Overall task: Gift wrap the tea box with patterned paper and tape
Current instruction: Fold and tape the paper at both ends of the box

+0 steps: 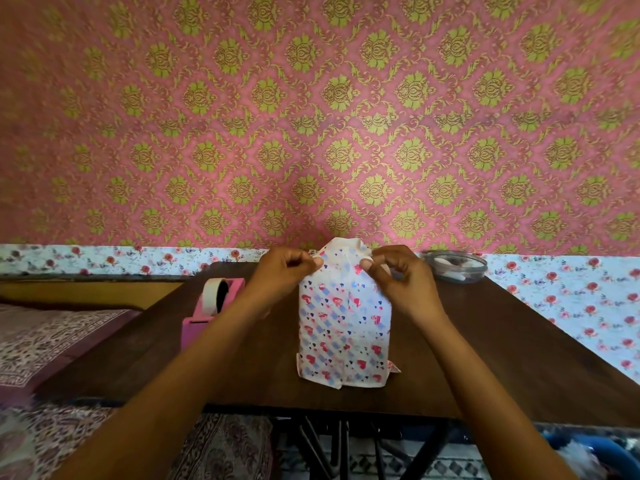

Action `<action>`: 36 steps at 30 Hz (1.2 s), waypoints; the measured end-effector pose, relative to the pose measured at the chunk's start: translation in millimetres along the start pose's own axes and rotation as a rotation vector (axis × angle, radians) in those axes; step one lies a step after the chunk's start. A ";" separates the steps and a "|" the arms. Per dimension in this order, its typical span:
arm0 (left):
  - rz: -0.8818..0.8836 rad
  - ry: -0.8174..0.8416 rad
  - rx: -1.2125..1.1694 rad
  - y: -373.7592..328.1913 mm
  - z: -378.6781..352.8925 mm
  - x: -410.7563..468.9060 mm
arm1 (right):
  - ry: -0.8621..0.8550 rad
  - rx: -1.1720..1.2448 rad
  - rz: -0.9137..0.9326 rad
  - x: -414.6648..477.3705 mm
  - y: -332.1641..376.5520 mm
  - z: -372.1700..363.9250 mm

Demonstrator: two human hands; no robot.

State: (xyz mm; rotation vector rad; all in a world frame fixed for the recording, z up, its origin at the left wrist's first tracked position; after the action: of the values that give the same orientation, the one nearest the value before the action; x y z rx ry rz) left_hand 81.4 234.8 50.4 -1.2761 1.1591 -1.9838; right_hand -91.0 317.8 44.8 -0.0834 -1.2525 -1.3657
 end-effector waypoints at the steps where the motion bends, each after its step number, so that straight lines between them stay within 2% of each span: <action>1: -0.009 0.004 -0.012 -0.1 -0.1 -0.2 | 0.034 0.046 -0.018 1.0 -2.2 -0.9; 5: -0.039 -0.008 -0.068 -1.6 -2.3 1.6 | 0.116 0.230 -0.036 3.1 -4.7 -6.9; 16: 0.002 0.023 -0.063 -2.0 -4.9 6.8 | -0.063 0.485 -0.231 6.0 -11.0 -19.7; 21: 0.003 0.027 -0.073 1.7 -4.7 8.2 | -0.157 0.395 -0.129 3.6 -8.6 -14.9; 28: -0.076 -0.071 -0.132 2.7 -2.6 7.5 | -0.332 -0.003 0.065 5.3 -7.1 -8.2; 31: -0.060 -0.075 -0.148 4.8 -2.6 8.6 | -0.272 -0.003 0.091 7.7 -3.6 -5.8; 36: -0.060 -0.075 -0.143 4.9 -4.2 12.0 | -0.113 0.204 -0.004 7.0 -12.0 -3.1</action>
State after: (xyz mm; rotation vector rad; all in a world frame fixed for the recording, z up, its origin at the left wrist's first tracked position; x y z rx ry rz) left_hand 72.3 224.7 51.0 -1.4598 1.2588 -1.9066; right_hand -100.0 307.4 41.2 -0.0157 -1.4809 -1.2427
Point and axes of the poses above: each hand's wrist, its own x-axis towards the middle knuckle, its own z-axis out of the back of the hand, y = z × x, the point moved 6 cm from there along x, towards the middle knuckle, and after that the axes turned 11 degrees about -x, right-handed, at the moved point
